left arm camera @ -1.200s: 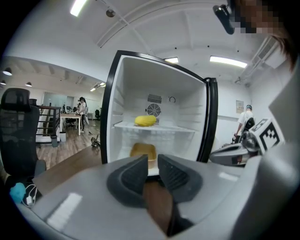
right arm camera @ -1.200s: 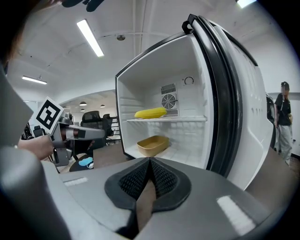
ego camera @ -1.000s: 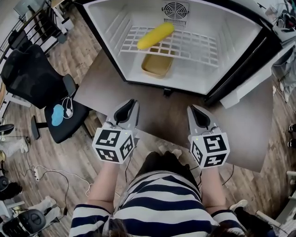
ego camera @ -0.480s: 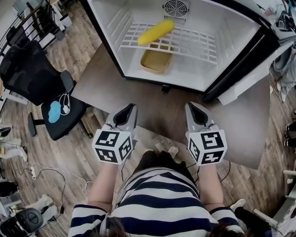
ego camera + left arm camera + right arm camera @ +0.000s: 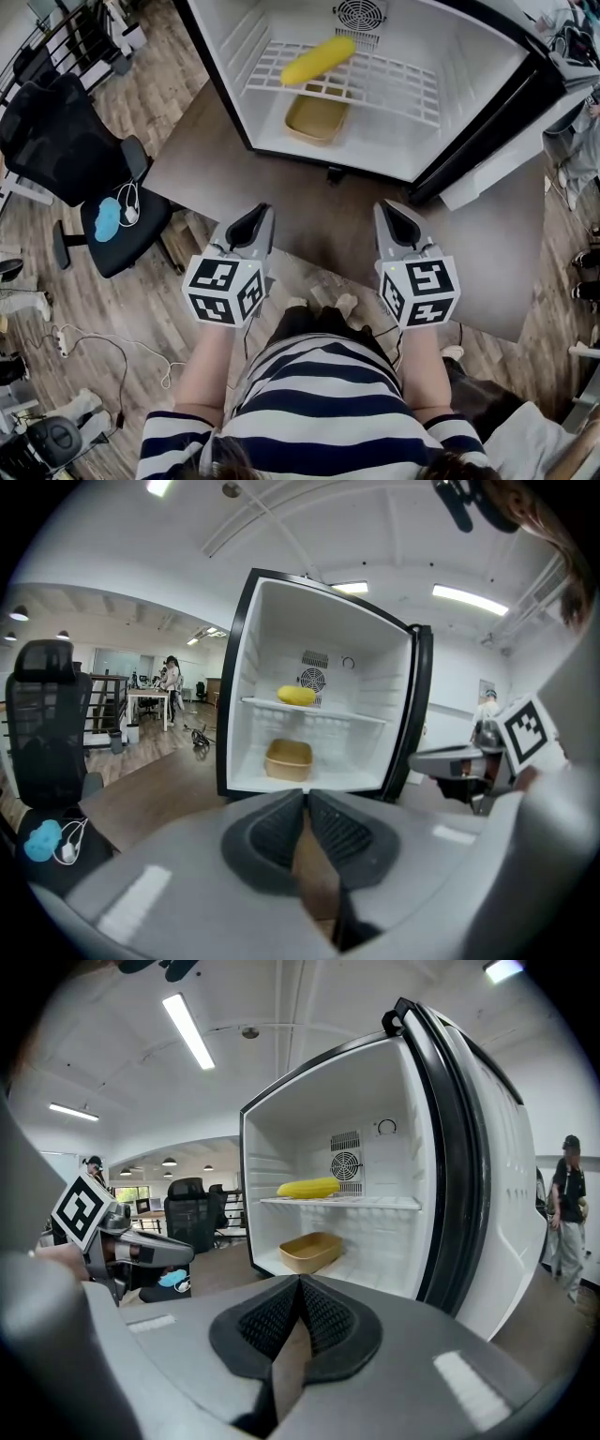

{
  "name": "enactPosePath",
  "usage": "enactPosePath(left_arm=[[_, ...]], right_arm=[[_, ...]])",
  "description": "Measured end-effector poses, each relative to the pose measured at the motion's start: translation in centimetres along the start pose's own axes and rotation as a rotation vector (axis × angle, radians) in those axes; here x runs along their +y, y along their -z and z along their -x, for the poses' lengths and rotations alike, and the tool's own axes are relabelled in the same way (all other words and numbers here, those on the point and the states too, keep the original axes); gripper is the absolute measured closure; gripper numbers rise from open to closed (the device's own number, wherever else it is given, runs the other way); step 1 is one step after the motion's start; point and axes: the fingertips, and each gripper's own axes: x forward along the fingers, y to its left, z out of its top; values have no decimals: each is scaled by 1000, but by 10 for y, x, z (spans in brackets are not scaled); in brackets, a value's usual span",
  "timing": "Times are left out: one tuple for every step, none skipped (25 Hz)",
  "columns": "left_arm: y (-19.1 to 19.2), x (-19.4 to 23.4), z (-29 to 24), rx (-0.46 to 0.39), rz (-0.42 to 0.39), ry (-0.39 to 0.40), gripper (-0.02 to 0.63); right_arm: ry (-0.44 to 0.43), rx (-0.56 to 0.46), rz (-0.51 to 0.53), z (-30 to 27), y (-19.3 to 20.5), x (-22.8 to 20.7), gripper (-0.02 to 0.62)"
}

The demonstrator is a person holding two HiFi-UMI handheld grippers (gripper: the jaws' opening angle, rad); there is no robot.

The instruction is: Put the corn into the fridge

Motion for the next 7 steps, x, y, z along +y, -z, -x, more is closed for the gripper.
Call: enactPosePath(left_arm=[[0,1,0,-1,-3,-4,606],[-1,2,1,-2,-7,-8,606],[-1,3,1,-4,-10,-12,606],[-2,4,2,-5,-13,-16,606],[-2,5,3,-7,-16,-19,606],[-2,6,3,-8,-19,-22,606],[-2,7,4,-8,-21,-24,606]], right_arm=[[-3,0,1,-1,0,0,604],[-5,-1,2,-1,0,0,604],[-6,-3,3,-2,-1,0,604],[-7,-4,4,-3,-1,1,604],[-9,-5,6,-3,-1,1,604],[-10,-6,7,-4,-1,2,604],[-11,-7,9,-4,-1,2,604]])
